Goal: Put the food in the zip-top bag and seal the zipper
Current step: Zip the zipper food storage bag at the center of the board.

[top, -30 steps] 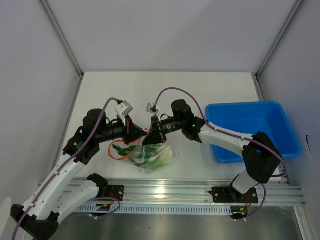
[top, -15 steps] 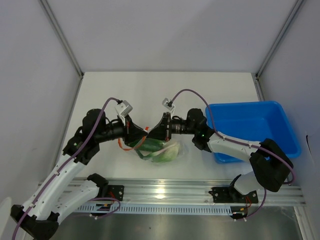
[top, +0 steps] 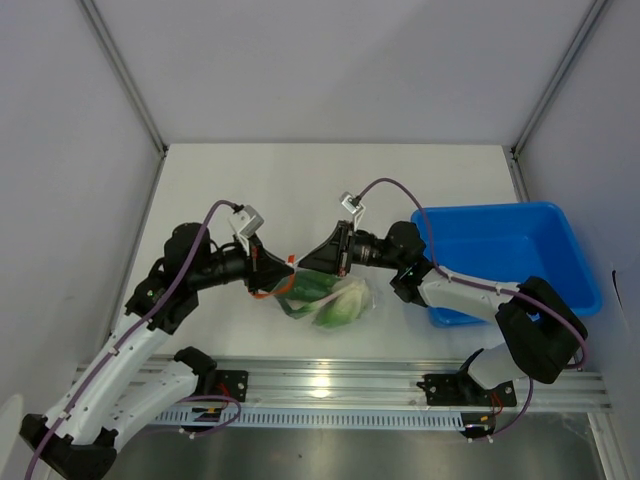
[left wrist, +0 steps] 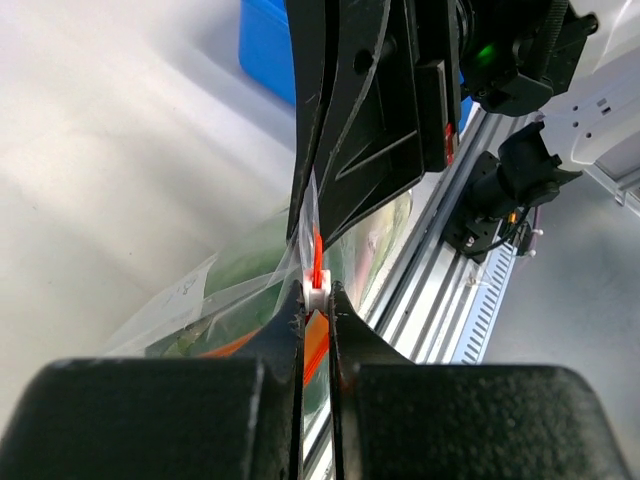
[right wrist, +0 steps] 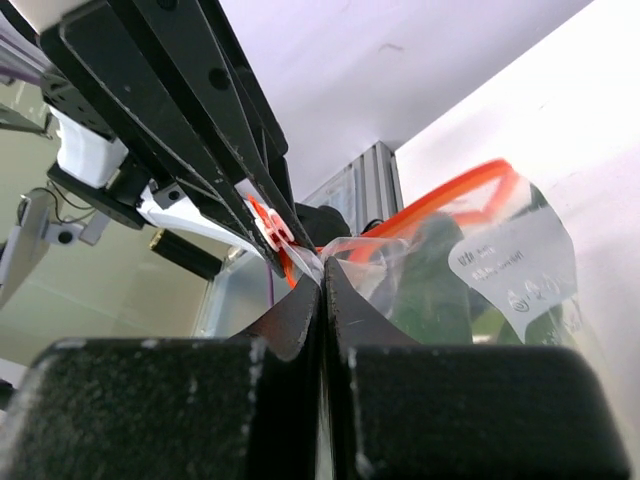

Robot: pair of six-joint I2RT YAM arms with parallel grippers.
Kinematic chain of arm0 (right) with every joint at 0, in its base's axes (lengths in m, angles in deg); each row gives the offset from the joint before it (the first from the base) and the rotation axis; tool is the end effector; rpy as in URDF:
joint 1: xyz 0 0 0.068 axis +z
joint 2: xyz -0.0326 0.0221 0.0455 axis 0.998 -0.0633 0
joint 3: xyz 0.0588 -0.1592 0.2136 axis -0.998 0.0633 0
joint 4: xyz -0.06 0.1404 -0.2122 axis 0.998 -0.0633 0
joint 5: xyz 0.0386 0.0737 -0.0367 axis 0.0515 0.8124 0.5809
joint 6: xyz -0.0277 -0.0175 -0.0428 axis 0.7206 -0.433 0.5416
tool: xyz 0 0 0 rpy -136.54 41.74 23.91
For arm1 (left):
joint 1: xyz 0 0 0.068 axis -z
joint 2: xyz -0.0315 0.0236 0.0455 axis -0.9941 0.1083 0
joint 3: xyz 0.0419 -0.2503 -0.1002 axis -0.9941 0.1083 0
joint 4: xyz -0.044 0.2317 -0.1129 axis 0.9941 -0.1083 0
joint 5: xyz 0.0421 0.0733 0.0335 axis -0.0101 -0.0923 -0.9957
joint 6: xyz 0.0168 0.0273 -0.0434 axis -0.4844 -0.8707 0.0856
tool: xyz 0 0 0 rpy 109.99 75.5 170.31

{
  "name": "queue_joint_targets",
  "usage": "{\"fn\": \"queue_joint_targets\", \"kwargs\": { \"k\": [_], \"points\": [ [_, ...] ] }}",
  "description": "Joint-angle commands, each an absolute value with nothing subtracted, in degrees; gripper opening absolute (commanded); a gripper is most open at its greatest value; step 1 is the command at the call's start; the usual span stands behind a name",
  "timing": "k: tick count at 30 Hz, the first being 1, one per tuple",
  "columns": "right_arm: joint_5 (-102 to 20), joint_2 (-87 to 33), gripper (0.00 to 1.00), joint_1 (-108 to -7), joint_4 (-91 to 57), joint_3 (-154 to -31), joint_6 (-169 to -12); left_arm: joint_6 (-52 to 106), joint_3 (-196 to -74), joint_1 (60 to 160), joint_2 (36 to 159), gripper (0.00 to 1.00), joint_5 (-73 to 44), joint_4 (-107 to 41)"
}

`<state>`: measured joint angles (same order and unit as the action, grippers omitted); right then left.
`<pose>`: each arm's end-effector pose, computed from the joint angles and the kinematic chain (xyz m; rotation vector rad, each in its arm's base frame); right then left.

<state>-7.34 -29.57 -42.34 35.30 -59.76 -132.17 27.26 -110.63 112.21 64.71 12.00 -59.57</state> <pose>0.2095 0.2351 0.2803 -0.6449 1.5754 1.7576 0.1318 -0.0943 0.3415 0.7107 1.8469 -1.0394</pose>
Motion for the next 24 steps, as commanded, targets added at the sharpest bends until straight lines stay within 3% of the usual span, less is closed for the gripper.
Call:
{"fn": "queue_joint_targets", "kwargs": {
  "k": [1, 6, 14, 16, 17, 19, 21, 24],
  "points": [
    [-12.7, -27.1, 0.00, -46.4, 45.4, -60.5, -135.7, 27.1, -110.0, 112.1, 63.2, 0.01, 12.1, -65.3],
    [-12.0, -27.3, 0.00, -47.6, 48.8, -60.4, -139.2, 27.2, -109.6, 112.1, 63.3, 0.01, 13.0, -64.6],
    [2.7, -30.0, 0.00, -45.4, 20.9, -71.8, -123.8, 27.8, -112.4, 112.0, 62.6, 0.01, 14.2, -60.5],
    [7.6, -30.2, 0.09, -45.2, 13.5, -74.0, -117.9, 27.1, -113.6, 112.0, 64.3, 0.00, 15.7, -60.6],
    [8.6, -29.9, 0.25, -45.1, 9.4, -75.0, -114.8, 26.2, -116.2, 112.0, 65.3, 0.01, 16.4, -61.6],
    [9.1, -28.4, 0.47, -44.0, -4.2, -79.1, -102.9, 24.9, -118.1, 112.0, 67.8, 0.00, 18.6, -63.3],
    [7.9, -27.9, 0.54, -42.1, -20.3, -82.5, -93.6, 24.3, -121.3, 112.0, 68.9, 0.01, 19.0, -64.2],
    [6.2, -28.6, 0.56, -41.8, -29.7, -87.2, -83.1, 22.7, -124.0, 112.0, 70.5, 0.01, 20.0, -65.9]
  ]
}}
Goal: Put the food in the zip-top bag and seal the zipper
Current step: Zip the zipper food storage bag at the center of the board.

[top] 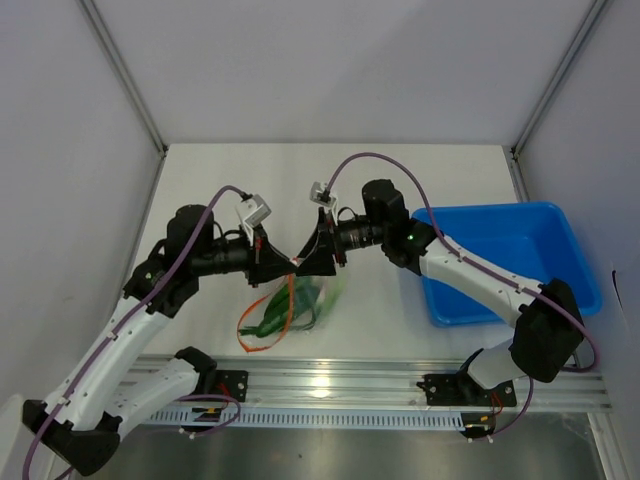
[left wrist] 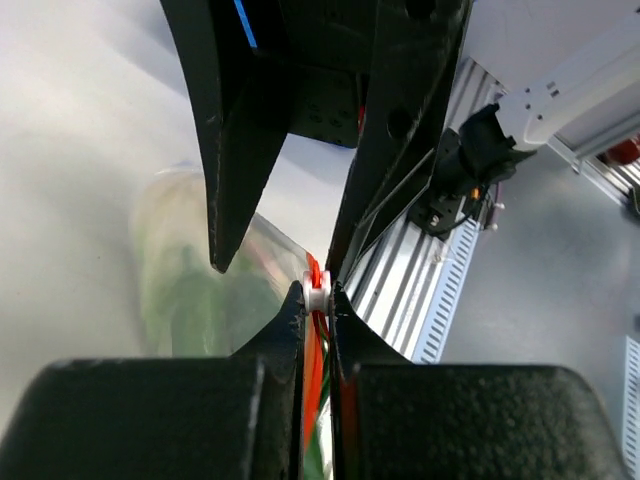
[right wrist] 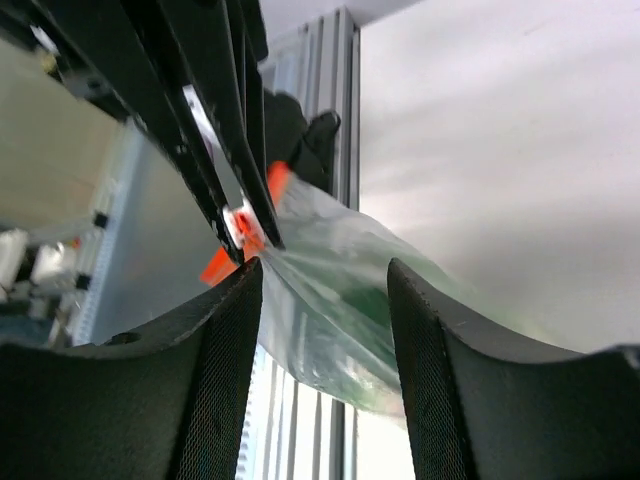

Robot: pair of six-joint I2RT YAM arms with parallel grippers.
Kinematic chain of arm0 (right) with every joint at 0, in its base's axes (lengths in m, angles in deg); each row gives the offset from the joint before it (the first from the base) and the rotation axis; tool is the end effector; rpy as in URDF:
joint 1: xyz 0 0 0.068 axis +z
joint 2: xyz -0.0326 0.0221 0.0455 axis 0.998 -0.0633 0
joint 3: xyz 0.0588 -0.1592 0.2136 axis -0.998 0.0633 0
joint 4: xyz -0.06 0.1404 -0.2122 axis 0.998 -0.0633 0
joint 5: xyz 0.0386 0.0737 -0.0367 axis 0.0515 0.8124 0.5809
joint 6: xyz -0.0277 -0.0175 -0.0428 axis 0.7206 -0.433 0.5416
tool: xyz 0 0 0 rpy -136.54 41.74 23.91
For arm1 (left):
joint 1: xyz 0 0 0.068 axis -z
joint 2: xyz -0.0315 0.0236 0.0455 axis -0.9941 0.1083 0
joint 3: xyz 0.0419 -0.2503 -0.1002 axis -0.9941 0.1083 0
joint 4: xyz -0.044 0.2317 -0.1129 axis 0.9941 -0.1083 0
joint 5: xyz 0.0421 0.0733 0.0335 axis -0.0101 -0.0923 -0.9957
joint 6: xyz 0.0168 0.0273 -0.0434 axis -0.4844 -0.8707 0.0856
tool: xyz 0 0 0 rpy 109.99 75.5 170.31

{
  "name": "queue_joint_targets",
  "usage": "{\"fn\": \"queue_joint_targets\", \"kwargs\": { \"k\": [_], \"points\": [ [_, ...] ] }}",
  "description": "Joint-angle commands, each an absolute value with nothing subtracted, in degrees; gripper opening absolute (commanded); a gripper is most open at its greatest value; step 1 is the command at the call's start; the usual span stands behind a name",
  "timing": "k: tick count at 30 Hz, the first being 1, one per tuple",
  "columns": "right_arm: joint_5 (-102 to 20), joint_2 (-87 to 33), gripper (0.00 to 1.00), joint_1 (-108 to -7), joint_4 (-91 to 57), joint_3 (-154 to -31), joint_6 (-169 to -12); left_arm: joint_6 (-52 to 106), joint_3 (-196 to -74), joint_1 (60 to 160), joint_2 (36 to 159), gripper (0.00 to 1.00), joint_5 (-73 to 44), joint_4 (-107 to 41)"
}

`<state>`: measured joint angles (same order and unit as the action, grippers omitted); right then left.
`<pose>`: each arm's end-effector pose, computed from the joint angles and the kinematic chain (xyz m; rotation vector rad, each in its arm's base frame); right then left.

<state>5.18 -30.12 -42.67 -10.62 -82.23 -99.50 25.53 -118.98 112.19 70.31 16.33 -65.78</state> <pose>0.2238 0.2535 0.3320 -1.1666 1.6118 1.5352 0.1399 -0.1011 0.3658 0.7835 1.8756 -1.0969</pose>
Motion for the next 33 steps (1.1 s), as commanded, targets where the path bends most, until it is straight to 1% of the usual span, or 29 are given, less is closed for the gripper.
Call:
{"fn": "queue_joint_targets", "kwargs": {
  "k": [1, 5, 6, 7, 9, 17, 21, 24, 27, 28, 29, 30, 31, 33],
  "points": [
    [6.3, -28.9, 0.56, -41.9, -30.3, -87.7, -82.4, 22.2, -124.7, 112.0, 71.7, 0.00, 20.8, -66.6],
    [7.3, -30.0, 0.59, -41.5, -31.9, -88.8, -80.0, 20.7, -126.0, 112.0, 73.3, 0.00, 23.4, -68.5],
    [7.2, -30.1, 0.60, -41.5, -31.9, -88.7, -79.6, 20.6, -125.8, 112.0, 73.3, 0.01, 23.5, -68.7],
    [7.3, -30.2, 0.63, -41.5, -32.1, -88.7, -78.1, 20.5, -125.6, 112.0, 73.4, 0.01, 24.0, -68.7],
    [9.4, -31.1, 0.65, -41.6, -34.4, -89.4, -75.8, 20.6, -125.3, 112.0, 73.6, 0.01, 24.8, -68.7],
    [19.1, -35.9, 0.65, -41.4, -33.9, -91.9, -73.6, 21.2, -125.3, 112.0, 76.2, 0.01, 29.5, -67.7],
    [19.6, -35.9, 0.66, -39.3, -36.1, -91.4, -71.6, 21.4, -126.4, 112.0, 80.6, 0.01, 31.7, -67.5],
    [18.2, -33.7, 0.67, -38.6, -33.3, -88.2, -73.6, 23.2, -126.4, 112.1, 82.8, 0.01, 33.9, -65.3],
    [17.7, -32.0, 0.65, -38.0, -30.4, -85.5, -75.7, 24.0, -126.9, 112.7, 84.6, 0.01, 35.3, -63.8],
    [17.3, -31.8, 0.63, -37.7, -30.4, -85.3, -76.0, 24.4, -127.2, 113.0, 85.4, 0.01, 35.6, -63.2],
    [16.9, -31.9, 0.56, -37.6, -30.3, -85.0, -76.2, 24.6, -127.2, 113.7, 85.7, 0.01, 35.7, -62.5],
    [16.9, -32.0, 0.56, -37.6, -30.5, -85.0, -76.2, 24.8, -127.4, 113.9, 85.9, 0.01, 35.7, -62.3],
    [17.1, -32.2, 0.47, -37.5, -30.6, -84.8, -76.5, 25.1, -127.6, 114.0, 86.1, 0.01, 35.9, -61.8],
    [16.3, -32.4, 0.45, -37.5, -30.5, -84.2, -76.9, 25.6, -127.4, 114.2, 86.2, 0.00, 36.6, -60.8]
  ]
}}
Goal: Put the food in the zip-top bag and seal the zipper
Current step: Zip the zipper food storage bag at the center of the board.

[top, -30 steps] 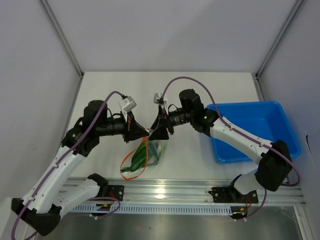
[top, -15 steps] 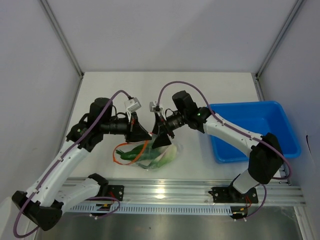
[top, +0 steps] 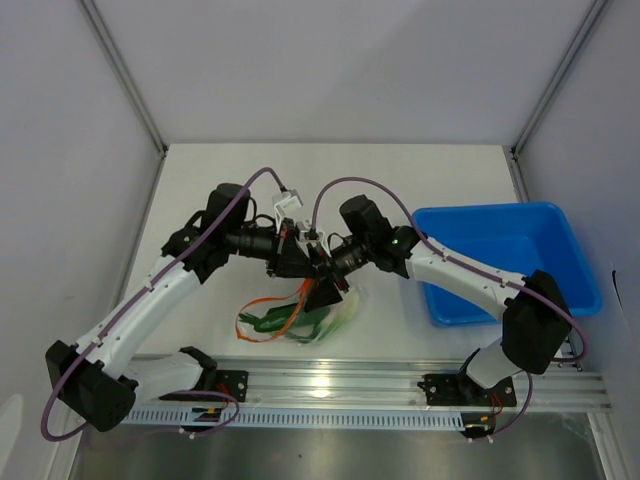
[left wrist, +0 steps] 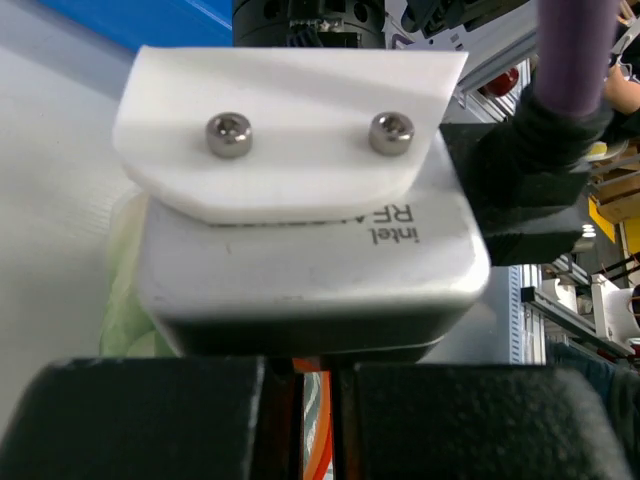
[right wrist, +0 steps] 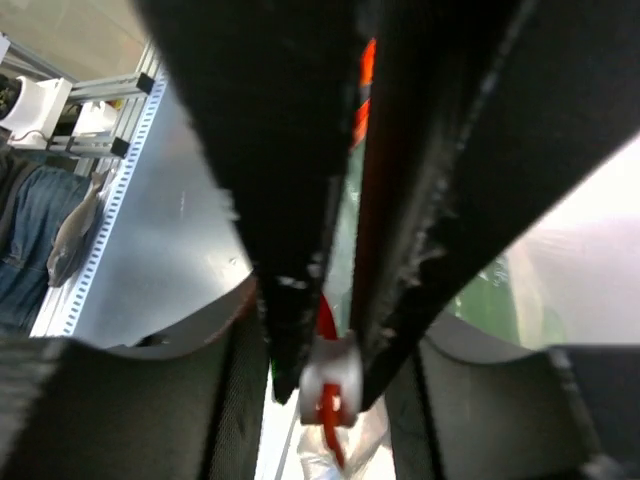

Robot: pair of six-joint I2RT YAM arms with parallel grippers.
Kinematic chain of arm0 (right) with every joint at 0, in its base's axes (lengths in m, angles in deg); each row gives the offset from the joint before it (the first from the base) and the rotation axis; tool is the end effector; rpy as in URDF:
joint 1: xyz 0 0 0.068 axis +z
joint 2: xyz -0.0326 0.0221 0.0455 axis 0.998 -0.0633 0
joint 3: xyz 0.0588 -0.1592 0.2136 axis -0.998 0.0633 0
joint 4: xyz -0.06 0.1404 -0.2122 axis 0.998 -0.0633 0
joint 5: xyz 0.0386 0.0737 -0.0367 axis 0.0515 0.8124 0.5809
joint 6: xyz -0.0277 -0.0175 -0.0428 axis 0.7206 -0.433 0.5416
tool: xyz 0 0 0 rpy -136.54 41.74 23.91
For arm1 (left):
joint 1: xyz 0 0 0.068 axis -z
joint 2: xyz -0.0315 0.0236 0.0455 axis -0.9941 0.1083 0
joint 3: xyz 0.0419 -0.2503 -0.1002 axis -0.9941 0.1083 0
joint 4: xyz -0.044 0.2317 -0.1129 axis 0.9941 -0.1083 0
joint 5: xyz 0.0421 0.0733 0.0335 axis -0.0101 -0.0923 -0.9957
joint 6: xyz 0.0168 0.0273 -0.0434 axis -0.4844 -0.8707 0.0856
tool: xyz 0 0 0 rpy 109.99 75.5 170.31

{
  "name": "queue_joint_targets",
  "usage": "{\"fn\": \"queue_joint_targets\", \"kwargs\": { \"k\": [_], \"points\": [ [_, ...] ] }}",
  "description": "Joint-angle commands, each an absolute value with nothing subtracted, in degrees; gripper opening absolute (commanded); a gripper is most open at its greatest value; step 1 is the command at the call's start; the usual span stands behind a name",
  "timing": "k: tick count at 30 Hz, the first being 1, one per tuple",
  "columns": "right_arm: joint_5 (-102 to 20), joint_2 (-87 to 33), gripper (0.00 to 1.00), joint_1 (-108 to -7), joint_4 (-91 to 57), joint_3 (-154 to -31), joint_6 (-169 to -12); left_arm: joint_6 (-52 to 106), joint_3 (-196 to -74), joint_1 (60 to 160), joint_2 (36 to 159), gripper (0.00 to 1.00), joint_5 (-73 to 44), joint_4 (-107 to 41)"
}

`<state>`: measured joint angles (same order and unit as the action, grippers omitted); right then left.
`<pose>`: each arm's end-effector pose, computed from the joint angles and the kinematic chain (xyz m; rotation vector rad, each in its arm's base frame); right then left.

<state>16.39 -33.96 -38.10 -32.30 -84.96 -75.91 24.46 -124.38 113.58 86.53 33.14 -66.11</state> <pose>0.1981 0.2705 0.2976 -1.5945 1.5345 1.6223 0.1858 -0.1403 0.3486 0.9767 1.9654 -1.4313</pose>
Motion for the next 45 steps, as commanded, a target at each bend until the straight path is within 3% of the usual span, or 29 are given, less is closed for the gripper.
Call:
{"fn": "queue_joint_targets", "kwargs": {
  "k": [1, 5, 14, 16, 18, 20, 26, 28, 32, 34, 37, 38, 45],
  "points": [
    [16.2, -32.4, 0.43, -37.5, -30.3, -83.8, -77.2, 25.8, -127.5, 114.2, 86.0, 0.01, 36.6, -60.6],
    [16.7, -31.7, 0.38, -37.5, -25.3, -81.7, -80.5, 25.9, -127.7, 114.3, 86.0, 0.01, 36.6, -60.6],
    [17.3, -31.3, 0.44, -37.6, -14.8, -76.8, -86.2, 25.3, -126.4, 114.3, 84.4, 0.01, 36.2, -60.6],
    [17.4, -31.4, 0.40, -37.6, -13.7, -76.1, -87.3, 25.0, -126.1, 114.3, 84.3, 0.01, 36.1, -60.9],
    [17.5, -31.3, 0.29, -37.9, -10.4, -74.6, -88.8, 24.7, -125.6, 114.3, 83.9, 0.01, 36.1, -60.7],
    [17.7, -31.1, 0.26, -38.0, -6.6, -73.1, -91.6, 24.7, -125.0, 114.2, 82.9, 0.01, 36.0, -60.1],
    [18.4, -30.7, 0.39, -38.6, -1.4, -71.1, -95.0, 24.2, -124.3, 114.2, 82.4, 0.01, 35.7, -60.6],
    [17.6, -29.9, 0.48, -38.8, -1.2, -70.3, -95.1, 24.0, -123.6, 114.2, 82.0, 0.01, 35.3, -60.2],
    [18.2, -29.7, 0.48, -39.3, 0.5, -69.3, -96.3, 24.3, -123.6, 114.2, 81.3, 0.01, 35.1, -60.1],
    [18.7, -30.1, 0.38, -39.3, 3.0, -69.1, -98.2, 24.4, -123.7, 114.2, 81.3, 0.00, 35.5, -59.6],
    [17.8, -30.8, 0.05, -39.2, 6.5, -69.2, -101.1, 25.0, -123.7, 114.2, 81.2, 0.01, 35.6, -59.2],
    [17.4, -31.1, 0.00, -39.1, 7.7, -69.2, -102.2, 25.2, -123.8, 114.2, 81.2, 0.01, 35.6, -58.7],
    [4.5, -29.6, 0.00, -38.6, 26.8, -63.0, -117.7, 25.7, -124.6, 114.2, 79.5, 0.09, 30.6, -61.5]
  ]
}}
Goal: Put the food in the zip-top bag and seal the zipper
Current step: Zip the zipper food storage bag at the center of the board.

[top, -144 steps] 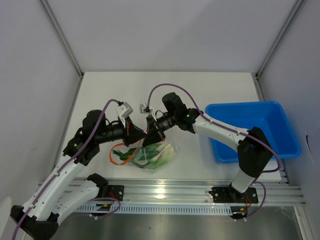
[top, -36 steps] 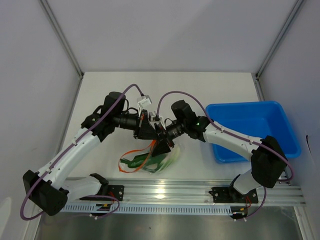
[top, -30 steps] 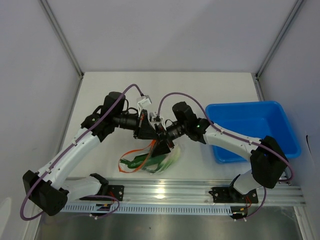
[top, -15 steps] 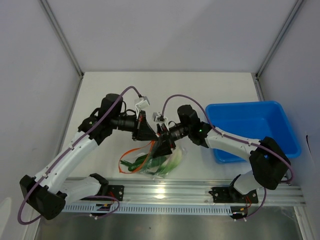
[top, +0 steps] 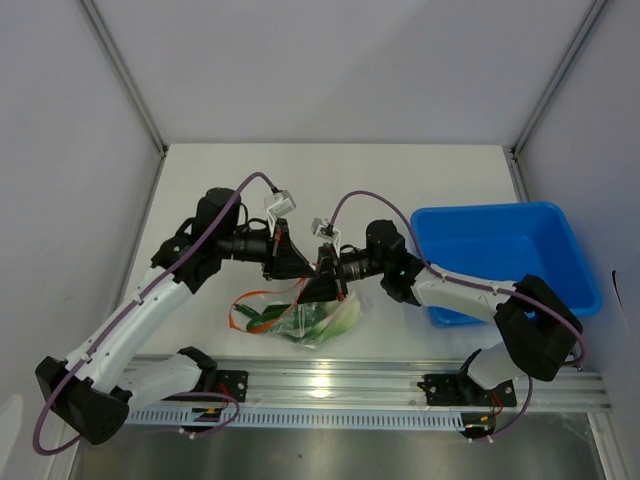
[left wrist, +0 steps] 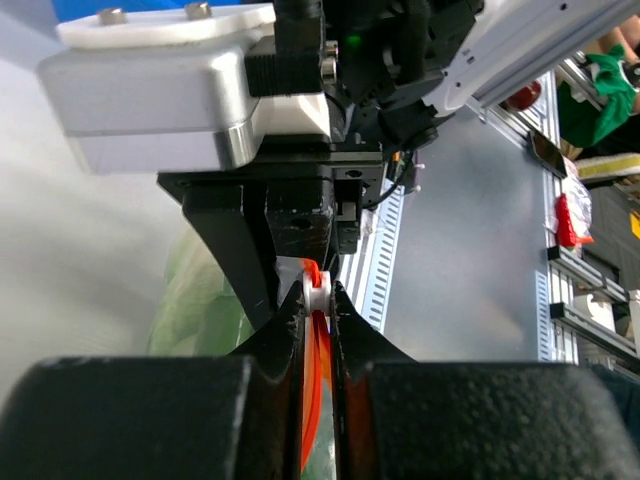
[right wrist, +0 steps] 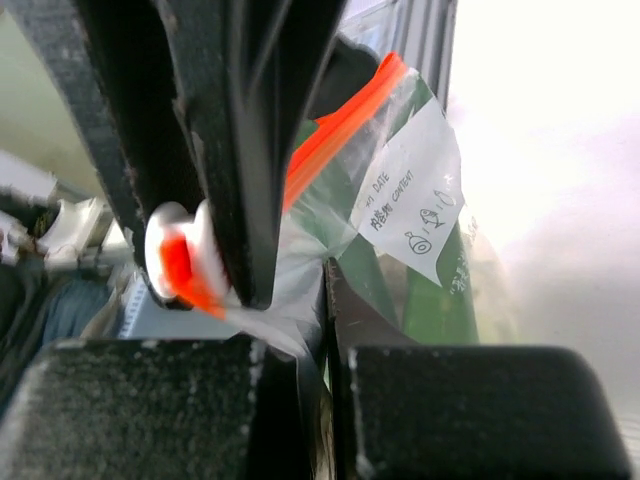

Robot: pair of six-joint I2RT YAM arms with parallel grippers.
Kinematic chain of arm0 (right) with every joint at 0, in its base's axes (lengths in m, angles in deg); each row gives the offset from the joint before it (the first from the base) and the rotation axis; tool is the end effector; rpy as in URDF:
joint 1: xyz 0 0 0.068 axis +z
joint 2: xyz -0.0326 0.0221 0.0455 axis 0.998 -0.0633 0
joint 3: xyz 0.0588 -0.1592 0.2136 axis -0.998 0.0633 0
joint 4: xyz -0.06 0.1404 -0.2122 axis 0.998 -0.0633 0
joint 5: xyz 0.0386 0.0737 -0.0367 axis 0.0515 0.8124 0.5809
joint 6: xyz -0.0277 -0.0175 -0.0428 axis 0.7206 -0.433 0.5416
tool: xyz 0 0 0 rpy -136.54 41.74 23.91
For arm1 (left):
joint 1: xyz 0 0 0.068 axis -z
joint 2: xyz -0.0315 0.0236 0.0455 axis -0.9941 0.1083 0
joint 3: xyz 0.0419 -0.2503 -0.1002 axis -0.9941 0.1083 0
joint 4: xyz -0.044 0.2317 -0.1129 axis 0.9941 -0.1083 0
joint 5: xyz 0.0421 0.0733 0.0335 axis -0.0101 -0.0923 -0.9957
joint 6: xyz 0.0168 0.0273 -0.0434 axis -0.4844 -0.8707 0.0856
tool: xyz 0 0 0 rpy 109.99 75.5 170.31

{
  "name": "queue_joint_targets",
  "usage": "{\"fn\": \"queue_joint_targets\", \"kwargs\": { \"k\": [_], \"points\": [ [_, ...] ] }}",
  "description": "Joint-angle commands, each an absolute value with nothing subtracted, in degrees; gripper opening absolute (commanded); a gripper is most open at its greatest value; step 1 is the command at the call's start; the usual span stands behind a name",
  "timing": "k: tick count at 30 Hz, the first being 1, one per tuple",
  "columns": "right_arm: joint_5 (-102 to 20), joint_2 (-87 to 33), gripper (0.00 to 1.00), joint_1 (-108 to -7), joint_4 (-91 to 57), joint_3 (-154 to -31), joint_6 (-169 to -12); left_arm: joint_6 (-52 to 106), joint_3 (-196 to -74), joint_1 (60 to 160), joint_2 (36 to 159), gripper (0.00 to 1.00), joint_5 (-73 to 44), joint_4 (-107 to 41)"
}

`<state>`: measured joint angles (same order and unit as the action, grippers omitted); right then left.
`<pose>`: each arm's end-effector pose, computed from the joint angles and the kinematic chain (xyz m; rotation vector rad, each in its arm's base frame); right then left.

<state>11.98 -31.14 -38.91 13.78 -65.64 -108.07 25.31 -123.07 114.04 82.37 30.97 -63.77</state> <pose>0.1944 0.2577 0.2690 -1.2483 1.5323 1.7453 0.1726 -0.1339 0.3586 0.9709 1.8932 -1.3842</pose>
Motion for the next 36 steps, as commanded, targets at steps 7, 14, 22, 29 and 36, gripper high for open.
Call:
{"fn": "queue_joint_targets", "kwargs": {
  "k": [7, 14, 22, 29, 36],
  "points": [
    [-12.5, -24.8, 0.00, -38.5, 32.7, -56.2, -125.1, 24.1, -123.2, 114.2, 76.5, 0.08, 26.9, -65.8],
    [-21.0, -23.6, 0.00, -38.3, 36.6, -53.3, -131.4, 24.8, -120.0, 114.3, 74.2, 0.10, 26.3, -66.9],
    [-20.7, -26.1, 0.00, -35.7, 37.7, -56.3, -133.7, 27.6, -118.3, 115.9, 75.4, 0.15, 22.7, -62.8],
    [-21.0, -27.0, 0.00, -34.9, 41.4, -56.1, -138.9, 27.2, -116.1, 116.5, 71.8, 0.23, 12.7, -61.2],
    [-19.6, -26.3, 0.00, -34.4, 39.6, -56.1, -138.9, 25.9, -112.5, 116.6, 64.8, 0.53, 5.8, -57.0]
  ]
}}
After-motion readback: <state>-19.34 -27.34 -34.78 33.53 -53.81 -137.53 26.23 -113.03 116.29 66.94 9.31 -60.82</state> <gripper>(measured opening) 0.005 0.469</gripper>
